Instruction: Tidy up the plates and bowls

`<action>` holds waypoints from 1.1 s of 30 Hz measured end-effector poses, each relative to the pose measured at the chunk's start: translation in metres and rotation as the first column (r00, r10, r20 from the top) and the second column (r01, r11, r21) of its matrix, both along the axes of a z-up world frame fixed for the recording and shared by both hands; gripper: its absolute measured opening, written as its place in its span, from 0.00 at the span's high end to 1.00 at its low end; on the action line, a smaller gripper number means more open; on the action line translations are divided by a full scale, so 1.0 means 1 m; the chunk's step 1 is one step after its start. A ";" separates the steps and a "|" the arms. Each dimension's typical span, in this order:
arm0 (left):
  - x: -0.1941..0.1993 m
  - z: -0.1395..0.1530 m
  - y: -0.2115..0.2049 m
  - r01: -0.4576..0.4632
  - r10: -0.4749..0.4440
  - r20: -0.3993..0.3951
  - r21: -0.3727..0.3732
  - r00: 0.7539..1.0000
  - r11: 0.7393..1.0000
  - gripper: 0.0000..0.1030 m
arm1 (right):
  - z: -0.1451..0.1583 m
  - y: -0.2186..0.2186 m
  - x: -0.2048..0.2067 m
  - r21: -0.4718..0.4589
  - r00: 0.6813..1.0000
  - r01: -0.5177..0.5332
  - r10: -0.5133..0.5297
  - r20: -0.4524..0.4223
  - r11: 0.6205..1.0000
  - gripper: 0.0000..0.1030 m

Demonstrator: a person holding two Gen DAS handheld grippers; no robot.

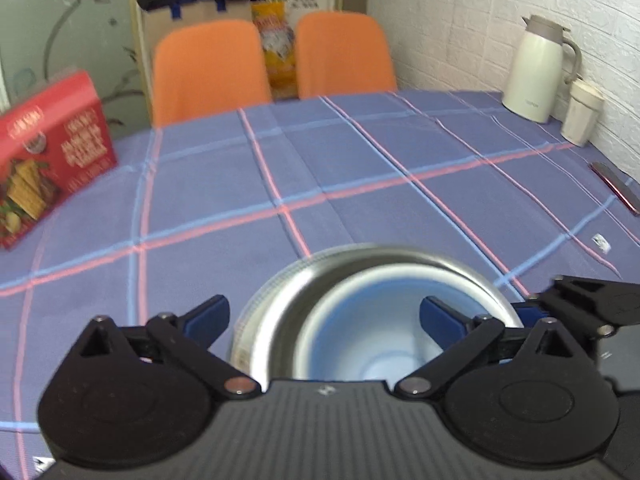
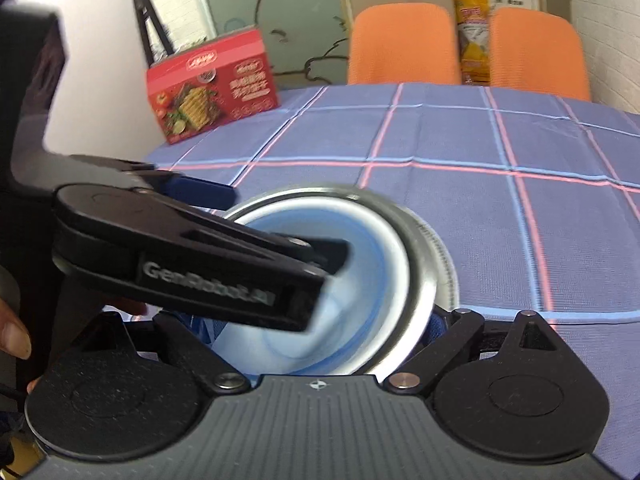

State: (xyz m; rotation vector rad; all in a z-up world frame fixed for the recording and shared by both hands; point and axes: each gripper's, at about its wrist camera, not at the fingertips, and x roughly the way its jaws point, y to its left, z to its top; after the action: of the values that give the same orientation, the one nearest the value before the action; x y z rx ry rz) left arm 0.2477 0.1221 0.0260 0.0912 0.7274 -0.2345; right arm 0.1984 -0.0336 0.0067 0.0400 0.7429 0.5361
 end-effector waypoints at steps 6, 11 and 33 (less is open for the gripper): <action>-0.012 0.043 0.020 -0.116 0.143 0.193 -0.146 0.971 0.982 0.03 | 0.022 -0.029 -0.008 0.048 0.986 0.109 -0.114 0.122 0.993 0.22; -0.023 0.066 0.014 -0.163 0.216 0.277 -0.203 0.936 0.966 0.03 | 0.035 -0.051 -0.007 0.062 0.965 0.200 -0.207 0.160 0.978 0.21; -0.152 -0.001 -0.038 -0.350 0.373 0.202 -0.144 0.905 0.926 0.03 | 0.002 -0.105 -0.103 0.027 0.866 0.460 -0.455 0.208 0.888 0.21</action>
State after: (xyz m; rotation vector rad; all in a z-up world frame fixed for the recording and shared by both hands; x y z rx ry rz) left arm 0.0962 0.0843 0.0252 -0.1167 0.4911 0.0949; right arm 0.0953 -0.1386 0.0091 0.1338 0.5073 0.0717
